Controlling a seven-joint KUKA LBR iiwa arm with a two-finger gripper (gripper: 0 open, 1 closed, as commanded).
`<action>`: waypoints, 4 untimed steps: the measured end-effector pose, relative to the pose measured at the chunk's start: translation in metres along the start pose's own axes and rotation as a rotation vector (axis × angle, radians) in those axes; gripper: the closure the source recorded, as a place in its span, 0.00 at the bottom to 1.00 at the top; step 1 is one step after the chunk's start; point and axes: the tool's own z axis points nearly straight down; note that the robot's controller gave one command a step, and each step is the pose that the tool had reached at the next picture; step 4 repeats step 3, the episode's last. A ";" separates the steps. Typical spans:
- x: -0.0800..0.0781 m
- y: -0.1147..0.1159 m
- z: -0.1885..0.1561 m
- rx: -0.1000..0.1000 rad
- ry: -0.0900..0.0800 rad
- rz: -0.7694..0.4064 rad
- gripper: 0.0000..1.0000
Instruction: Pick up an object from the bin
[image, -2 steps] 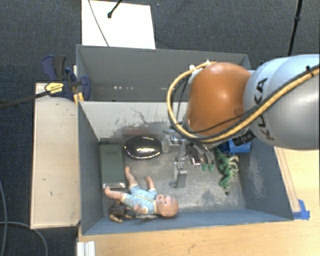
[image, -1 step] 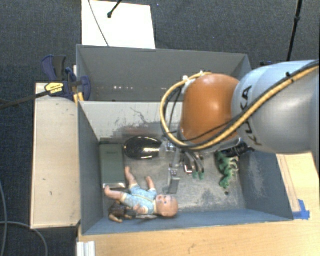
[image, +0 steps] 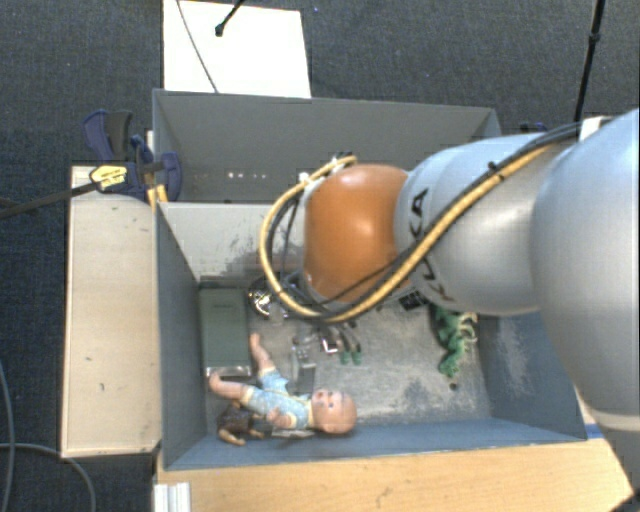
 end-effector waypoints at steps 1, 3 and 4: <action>-0.001 0.040 0.028 -0.002 0.007 -0.054 0.00; 0.034 -0.033 0.077 -0.004 -0.003 -0.133 0.00; 0.034 -0.033 0.077 -0.004 -0.003 -0.133 0.00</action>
Offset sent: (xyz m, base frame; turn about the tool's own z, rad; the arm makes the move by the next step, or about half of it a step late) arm -0.0344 -0.0307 -0.0851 -0.1653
